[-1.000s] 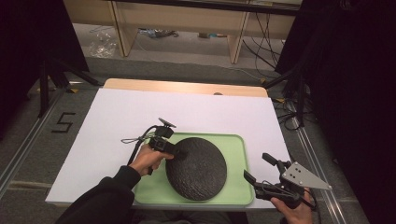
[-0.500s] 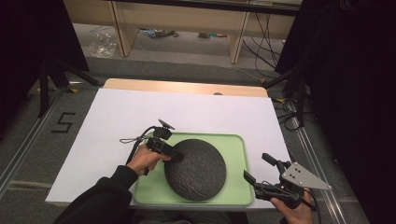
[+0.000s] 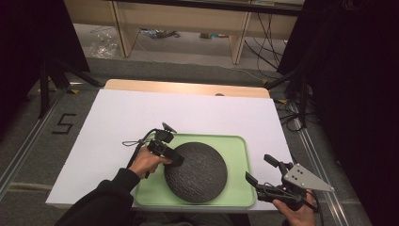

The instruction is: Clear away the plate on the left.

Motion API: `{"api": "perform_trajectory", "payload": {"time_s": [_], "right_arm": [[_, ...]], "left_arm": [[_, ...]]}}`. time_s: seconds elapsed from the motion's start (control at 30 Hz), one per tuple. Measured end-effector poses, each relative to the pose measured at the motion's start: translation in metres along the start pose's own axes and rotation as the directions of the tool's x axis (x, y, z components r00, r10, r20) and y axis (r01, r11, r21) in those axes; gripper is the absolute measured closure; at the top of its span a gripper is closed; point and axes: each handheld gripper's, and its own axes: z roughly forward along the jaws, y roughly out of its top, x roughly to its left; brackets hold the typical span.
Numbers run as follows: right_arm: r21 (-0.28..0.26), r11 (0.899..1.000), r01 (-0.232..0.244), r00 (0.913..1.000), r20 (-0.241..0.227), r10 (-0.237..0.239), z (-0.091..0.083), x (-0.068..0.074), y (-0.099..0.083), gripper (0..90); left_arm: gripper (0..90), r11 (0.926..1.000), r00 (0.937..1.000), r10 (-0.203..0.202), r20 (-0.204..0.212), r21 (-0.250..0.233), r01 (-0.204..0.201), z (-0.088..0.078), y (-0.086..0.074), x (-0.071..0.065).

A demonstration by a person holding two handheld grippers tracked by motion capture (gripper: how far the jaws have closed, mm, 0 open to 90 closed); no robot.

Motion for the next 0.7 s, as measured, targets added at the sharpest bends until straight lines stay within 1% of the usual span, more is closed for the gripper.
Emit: {"api": "perform_trajectory", "payload": {"time_s": [0.03,0.07,0.1,0.13,0.17,0.3,0.33,0.37,0.4,0.43,0.47,0.5,0.53,0.57,0.6,0.67,0.7], "right_arm": [[-0.003,1.000,-0.001,1.0000,-0.004,0.001,0.000,0.000,0.000,16.5],[-0.004,1.000,-0.001,1.0000,-0.004,0.001,0.000,0.000,0.000,16.5],[-0.004,1.000,0.001,1.0000,0.001,-0.001,0.000,0.000,0.000,16.5],[-0.002,1.000,-0.001,1.0000,-0.002,0.001,0.000,0.000,0.000,16.5],[-0.002,1.000,0.001,1.0000,0.000,-0.001,0.000,0.000,0.000,16.5],[0.001,1.000,-0.001,1.0000,0.001,0.001,0.000,0.000,0.000,16.5],[0.001,1.000,0.001,1.0000,0.000,-0.001,0.000,0.000,0.000,16.5],[0.006,1.000,0.001,0.9999,-0.011,-0.001,0.000,0.000,0.000,16.5],[-0.003,1.000,-0.002,1.0000,-0.006,0.002,0.000,0.000,0.000,16.5],[-0.006,1.000,-0.005,1.0000,-0.005,0.005,0.000,0.000,0.000,16.5],[-0.001,1.000,0.000,1.0000,0.001,0.000,0.000,0.000,0.000,16.5],[0.001,1.000,0.001,1.0000,0.001,-0.002,0.000,0.000,0.000,16.5],[0.004,1.000,0.001,1.0000,-0.006,-0.001,0.000,0.000,0.000,16.5],[-0.006,1.000,-0.005,1.0000,-0.007,0.005,0.000,0.000,0.000,16.5],[-0.002,1.000,0.000,1.0000,0.001,0.000,0.000,0.000,0.000,16.5],[0.000,1.000,0.001,1.0000,0.001,-0.001,0.000,0.000,0.000,16.5],[0.002,1.000,0.000,1.0000,-0.005,0.000,0.000,0.000,0.000,16.5]], "left_arm": [[49.2,1.0000,0.9998,0.003,-0.021,0.000,-0.003,0.001,0.000,-0.001],[49.0,0.9999,0.9983,0.013,-0.057,0.000,-0.013,0.000,0.000,-0.001],[49.4,0.9999,0.9990,0.015,-0.043,-0.004,-0.015,-0.002,0.000,0.001],[48.4,0.9999,0.9994,-0.005,-0.034,-0.015,0.005,-0.006,0.001,0.001],[48.5,0.9994,0.9983,0.024,-0.053,-0.023,-0.026,-0.009,0.001,0.001],[48.1,0.9986,0.9981,0.032,-0.053,-0.040,-0.034,-0.018,0.002,0.000],[48.0,0.9977,0.9986,0.016,-0.050,-0.065,-0.019,-0.019,0.002,-0.001],[47.9,0.9976,0.9983,0.029,-0.051,-0.062,-0.032,-0.022,0.001,-0.001],[47.9,0.9972,0.9973,0.049,-0.056,-0.054,-0.052,-0.024,0.001,0.000],[47.9,0.9964,0.9968,0.055,-0.059,-0.061,-0.058,-0.026,0.001,0.000],[47.4,0.9957,0.9966,0.054,-0.061,-0.071,-0.058,-0.029,0.000,-0.001],[46.6,0.9954,0.9966,0.056,-0.060,-0.075,-0.061,-0.030,0.000,0.000],[45.7,0.9955,0.9971,0.049,-0.057,-0.078,-0.054,-0.032,-0.001,-0.001],[44.3,0.9955,0.9972,0.054,-0.053,-0.075,-0.058,-0.034,-0.001,0.000],[44.0,0.9951,0.9968,0.058,-0.054,-0.077,-0.062,-0.035,-0.002,0.000],[43.4,0.9945,0.9968,0.054,-0.058,-0.086,-0.059,-0.037,-0.002,-0.001],[42.8,0.9936,0.9962,0.067,-0.056,-0.088,-0.071,-0.038,-0.002,0.000]]}}
